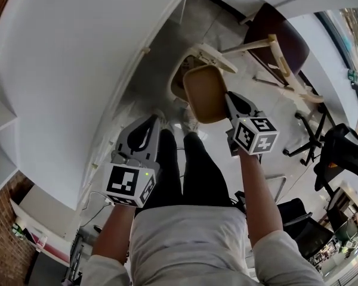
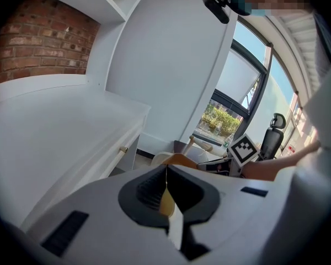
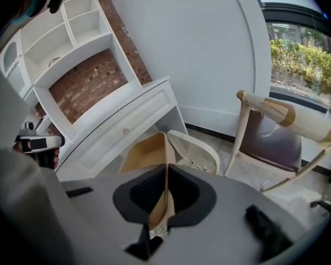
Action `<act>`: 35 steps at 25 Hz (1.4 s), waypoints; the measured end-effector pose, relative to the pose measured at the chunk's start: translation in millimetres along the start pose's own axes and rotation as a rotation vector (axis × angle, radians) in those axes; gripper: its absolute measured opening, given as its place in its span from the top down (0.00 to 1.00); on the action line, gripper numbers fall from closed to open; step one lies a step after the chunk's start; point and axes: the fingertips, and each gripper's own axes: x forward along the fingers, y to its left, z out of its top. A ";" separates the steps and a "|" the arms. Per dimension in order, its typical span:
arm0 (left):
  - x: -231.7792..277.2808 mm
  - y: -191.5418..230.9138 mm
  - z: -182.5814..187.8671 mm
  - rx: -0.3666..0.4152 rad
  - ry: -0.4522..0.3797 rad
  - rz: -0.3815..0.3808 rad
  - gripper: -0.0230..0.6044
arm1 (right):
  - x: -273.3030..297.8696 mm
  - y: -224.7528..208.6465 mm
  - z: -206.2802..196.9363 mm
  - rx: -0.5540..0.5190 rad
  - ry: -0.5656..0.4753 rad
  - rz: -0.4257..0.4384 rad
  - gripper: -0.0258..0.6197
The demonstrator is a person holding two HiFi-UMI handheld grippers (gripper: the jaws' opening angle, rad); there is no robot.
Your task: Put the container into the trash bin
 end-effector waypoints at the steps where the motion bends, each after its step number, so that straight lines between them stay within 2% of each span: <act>1: 2.4 1.3 -2.1 0.006 0.005 0.001 0.94 | 3.1 -1.5 -2.4 0.002 0.003 -0.004 0.90; 12: 20.3 5.7 -13.8 0.007 0.033 -0.001 0.94 | 39.0 -22.3 -37.0 0.040 0.060 -0.023 0.90; 35: 33.5 18.8 -46.8 -0.036 0.073 -0.010 0.94 | 97.6 -34.6 -71.1 0.037 0.141 -0.037 0.90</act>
